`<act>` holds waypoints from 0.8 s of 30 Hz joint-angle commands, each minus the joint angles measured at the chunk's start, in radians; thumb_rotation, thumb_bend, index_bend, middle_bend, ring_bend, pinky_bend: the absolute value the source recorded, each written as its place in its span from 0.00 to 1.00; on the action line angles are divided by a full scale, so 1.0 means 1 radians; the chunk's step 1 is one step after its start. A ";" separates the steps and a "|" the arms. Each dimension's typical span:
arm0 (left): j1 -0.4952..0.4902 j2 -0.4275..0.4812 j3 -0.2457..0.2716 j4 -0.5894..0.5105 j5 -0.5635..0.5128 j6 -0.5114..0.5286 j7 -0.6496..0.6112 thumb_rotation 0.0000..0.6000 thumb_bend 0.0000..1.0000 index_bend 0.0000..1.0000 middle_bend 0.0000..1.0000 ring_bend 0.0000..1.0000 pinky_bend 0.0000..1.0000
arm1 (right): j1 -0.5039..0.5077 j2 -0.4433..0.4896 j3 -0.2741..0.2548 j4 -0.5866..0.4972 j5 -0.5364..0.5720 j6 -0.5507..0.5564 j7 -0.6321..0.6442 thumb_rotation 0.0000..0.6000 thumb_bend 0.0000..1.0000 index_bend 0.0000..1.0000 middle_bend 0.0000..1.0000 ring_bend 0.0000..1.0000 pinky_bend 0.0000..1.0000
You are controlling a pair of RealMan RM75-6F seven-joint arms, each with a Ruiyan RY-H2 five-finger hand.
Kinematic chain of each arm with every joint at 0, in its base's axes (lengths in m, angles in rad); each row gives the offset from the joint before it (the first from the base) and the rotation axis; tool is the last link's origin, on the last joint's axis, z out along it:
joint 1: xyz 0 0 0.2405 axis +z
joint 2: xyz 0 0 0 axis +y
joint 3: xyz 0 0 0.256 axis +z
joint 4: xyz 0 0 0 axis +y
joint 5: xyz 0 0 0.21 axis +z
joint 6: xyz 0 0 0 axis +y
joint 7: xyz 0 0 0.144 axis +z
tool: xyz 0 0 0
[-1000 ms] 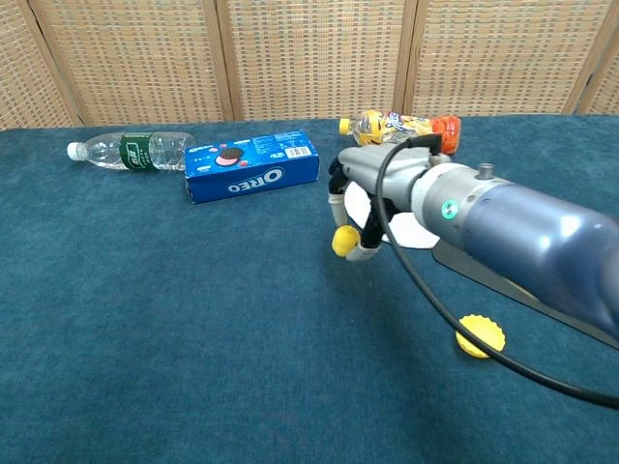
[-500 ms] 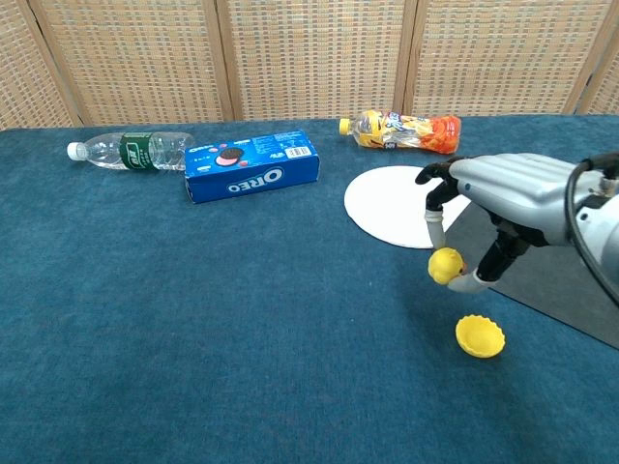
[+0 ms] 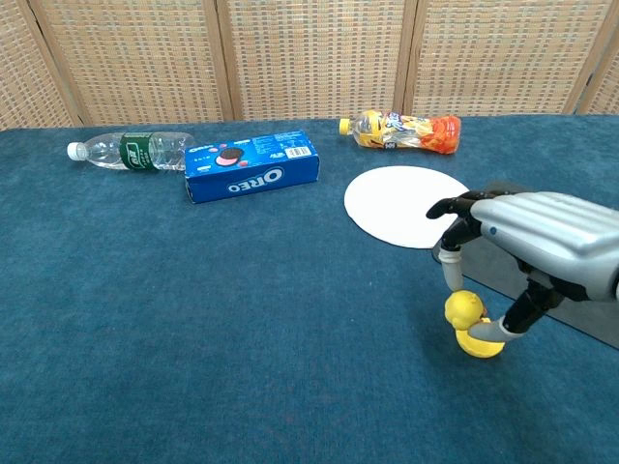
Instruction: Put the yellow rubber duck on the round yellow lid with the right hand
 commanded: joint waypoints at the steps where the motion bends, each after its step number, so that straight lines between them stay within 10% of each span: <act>1: -0.002 0.000 -0.001 0.001 -0.004 -0.005 0.000 1.00 0.06 0.00 0.00 0.00 0.00 | -0.003 -0.013 0.010 0.019 0.015 -0.016 0.001 1.00 0.19 0.55 0.08 0.00 0.05; 24: -0.002 -0.003 -0.006 0.001 -0.010 -0.007 0.011 1.00 0.06 0.00 0.00 0.00 0.00 | -0.019 -0.052 0.067 0.147 0.098 -0.106 0.029 1.00 0.18 0.55 0.08 0.00 0.05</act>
